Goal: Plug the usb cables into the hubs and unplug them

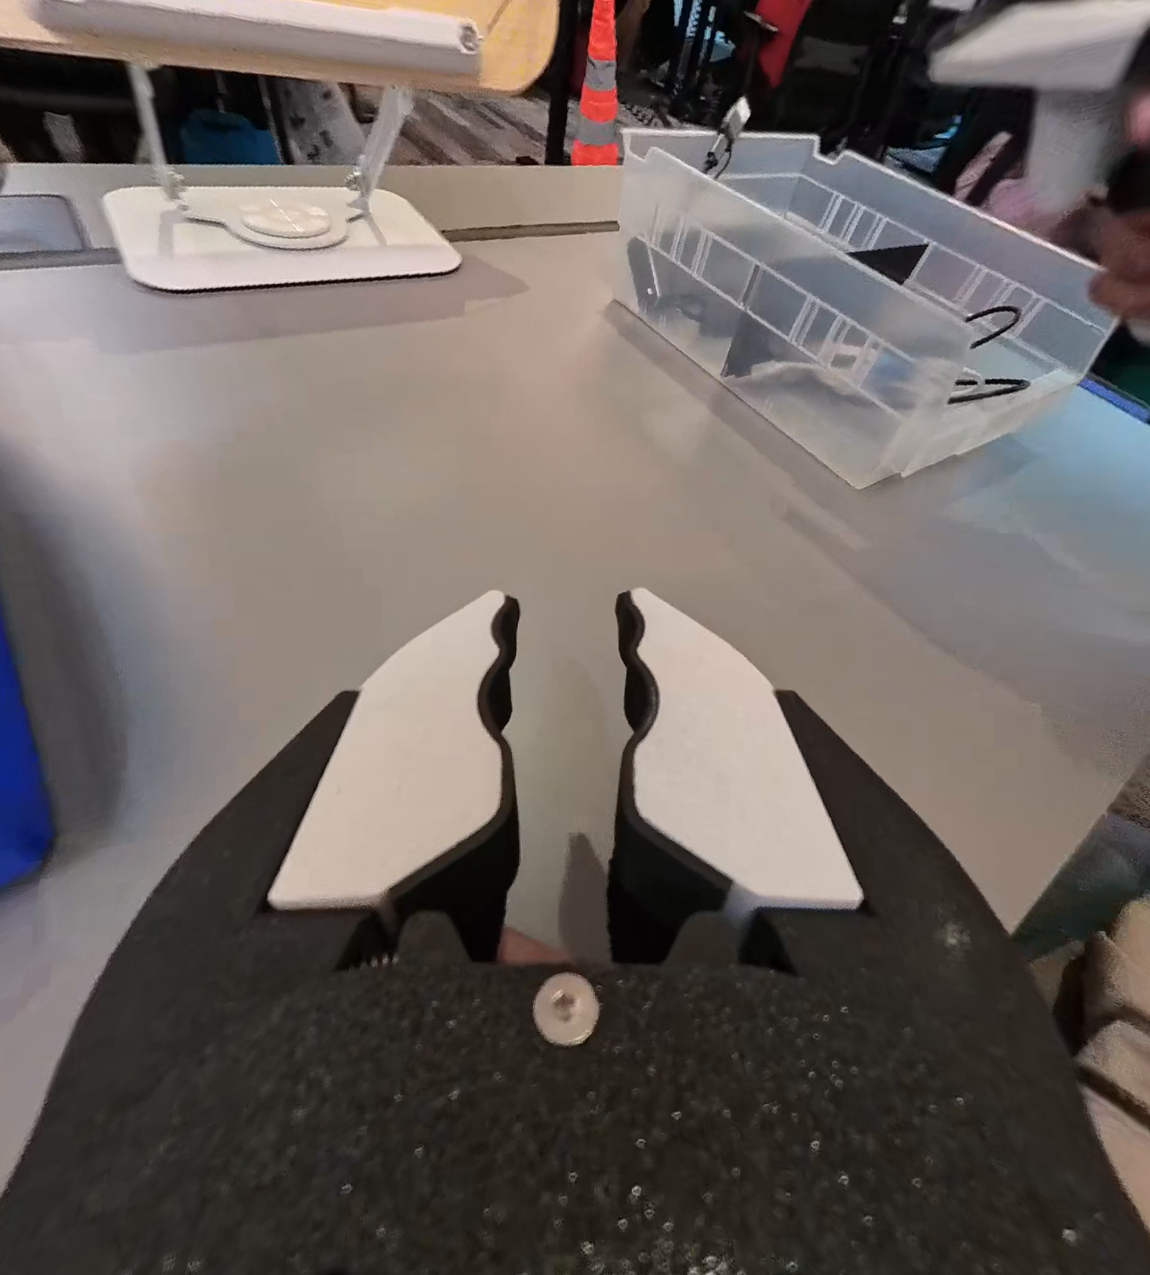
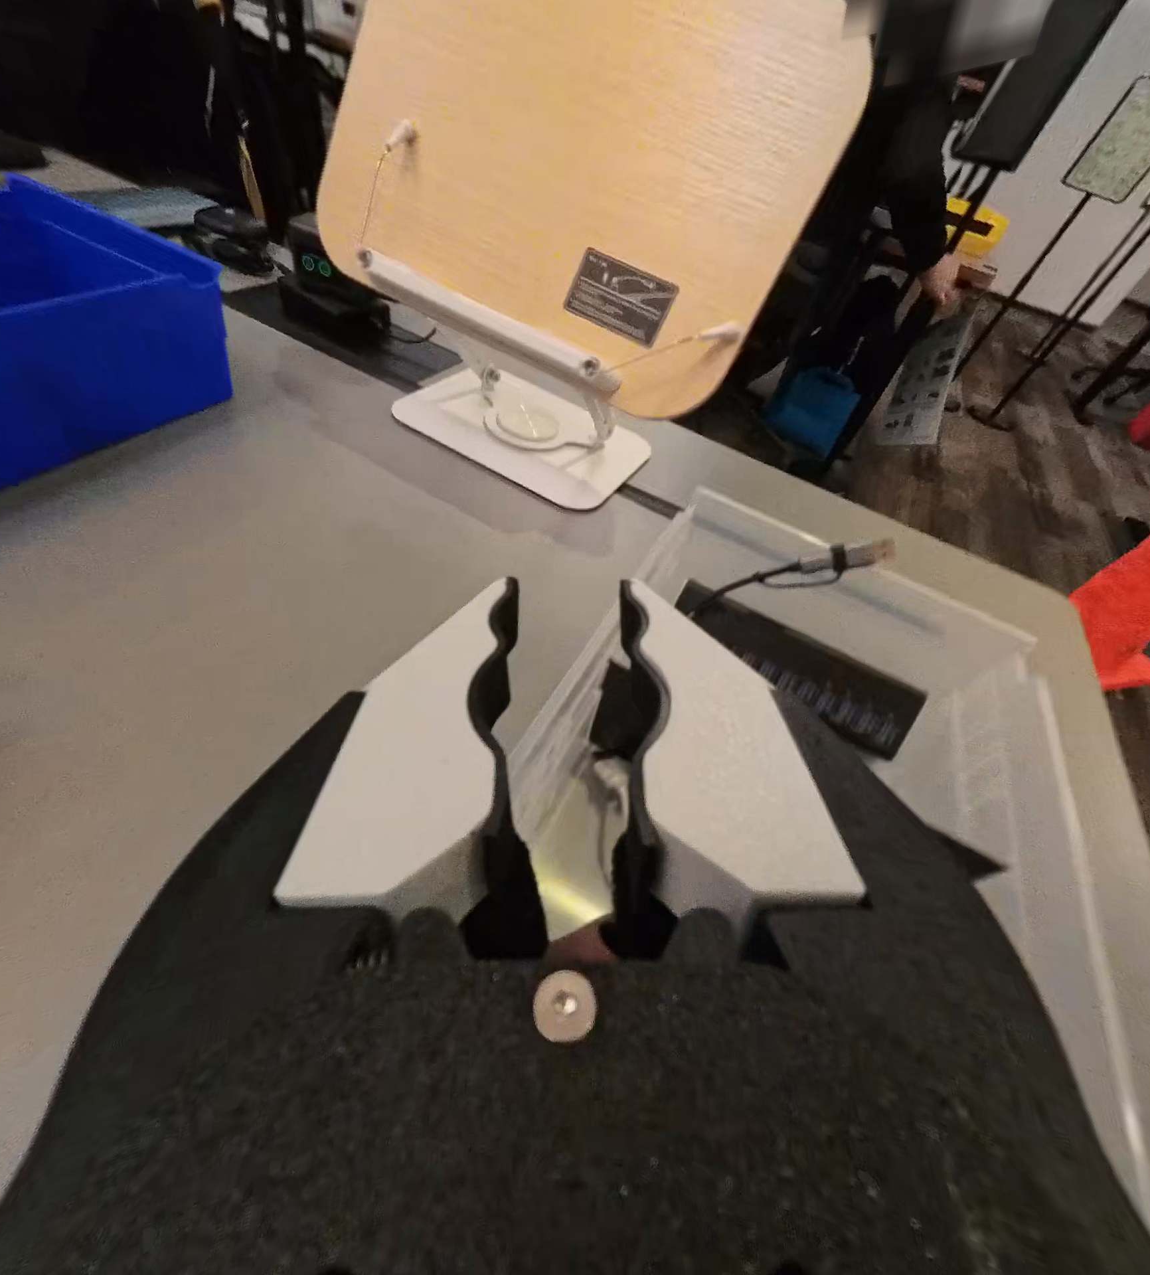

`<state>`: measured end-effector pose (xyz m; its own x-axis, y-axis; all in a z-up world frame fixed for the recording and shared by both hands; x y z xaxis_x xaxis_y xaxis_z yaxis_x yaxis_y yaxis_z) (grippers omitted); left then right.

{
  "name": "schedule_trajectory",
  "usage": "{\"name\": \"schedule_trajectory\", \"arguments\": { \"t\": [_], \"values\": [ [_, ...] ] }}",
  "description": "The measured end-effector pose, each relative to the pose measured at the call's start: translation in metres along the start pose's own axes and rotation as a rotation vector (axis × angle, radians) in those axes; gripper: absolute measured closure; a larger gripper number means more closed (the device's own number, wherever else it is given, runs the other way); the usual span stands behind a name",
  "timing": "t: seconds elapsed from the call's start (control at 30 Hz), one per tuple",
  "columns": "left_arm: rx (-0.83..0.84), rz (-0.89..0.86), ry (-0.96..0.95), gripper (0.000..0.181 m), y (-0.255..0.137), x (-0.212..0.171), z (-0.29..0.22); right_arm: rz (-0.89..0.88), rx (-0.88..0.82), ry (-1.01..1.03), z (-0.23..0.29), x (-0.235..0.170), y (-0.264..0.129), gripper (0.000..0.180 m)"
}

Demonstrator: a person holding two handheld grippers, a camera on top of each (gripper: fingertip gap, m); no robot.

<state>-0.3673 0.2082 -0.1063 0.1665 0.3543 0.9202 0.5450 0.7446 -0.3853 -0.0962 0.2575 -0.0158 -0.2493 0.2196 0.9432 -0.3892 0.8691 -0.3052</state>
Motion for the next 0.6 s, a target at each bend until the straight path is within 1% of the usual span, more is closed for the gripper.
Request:
{"name": "schedule_trajectory", "arguments": {
  "t": [0.03,0.17,0.2,0.27,0.33,0.43,0.53,0.6],
  "values": [
    [0.028,-0.004,-0.004,0.153,-0.01,-0.002,0.008,-0.021,-0.024,0.047,0.007,-0.013,-0.012,0.151],
    [0.208,-0.049,-0.037,0.153,-0.054,-0.009,0.068,-0.18,-0.107,0.315,0.026,-0.077,-0.064,0.151],
    [0.267,-0.044,-0.046,0.153,-0.063,-0.014,0.088,-0.197,-0.099,0.368,0.029,-0.09,-0.072,0.15],
    [0.384,-0.01,-0.077,0.153,-0.074,-0.024,0.128,-0.129,-0.116,0.398,0.025,-0.109,-0.084,0.141],
    [0.426,0.024,-0.099,0.153,-0.074,-0.031,0.153,-0.142,-0.17,0.368,0.011,-0.11,-0.093,0.141],
    [0.489,-0.019,-0.124,0.154,-0.071,-0.034,0.175,-0.125,-0.238,0.315,-0.003,-0.114,-0.095,0.138],
    [0.508,-0.003,-0.122,0.152,-0.074,-0.035,0.177,-0.068,-0.222,0.336,0.001,-0.124,-0.085,0.137],
    [0.531,-0.027,-0.13,0.143,-0.077,-0.032,0.178,-0.065,-0.193,0.354,0.007,-0.124,-0.08,0.135]
  ]
}}
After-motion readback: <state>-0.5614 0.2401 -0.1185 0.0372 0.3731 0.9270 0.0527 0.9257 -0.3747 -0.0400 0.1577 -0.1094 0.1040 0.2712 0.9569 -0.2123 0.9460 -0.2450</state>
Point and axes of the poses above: each gripper's, where its closed fingertips meet, y out along the fingers, x out of its top, z = x × y across the jaws, the point moved 1 cm from there along -y, back along the fingers, and after that the axes turned 13 degrees about x, right-handed, at the moved point
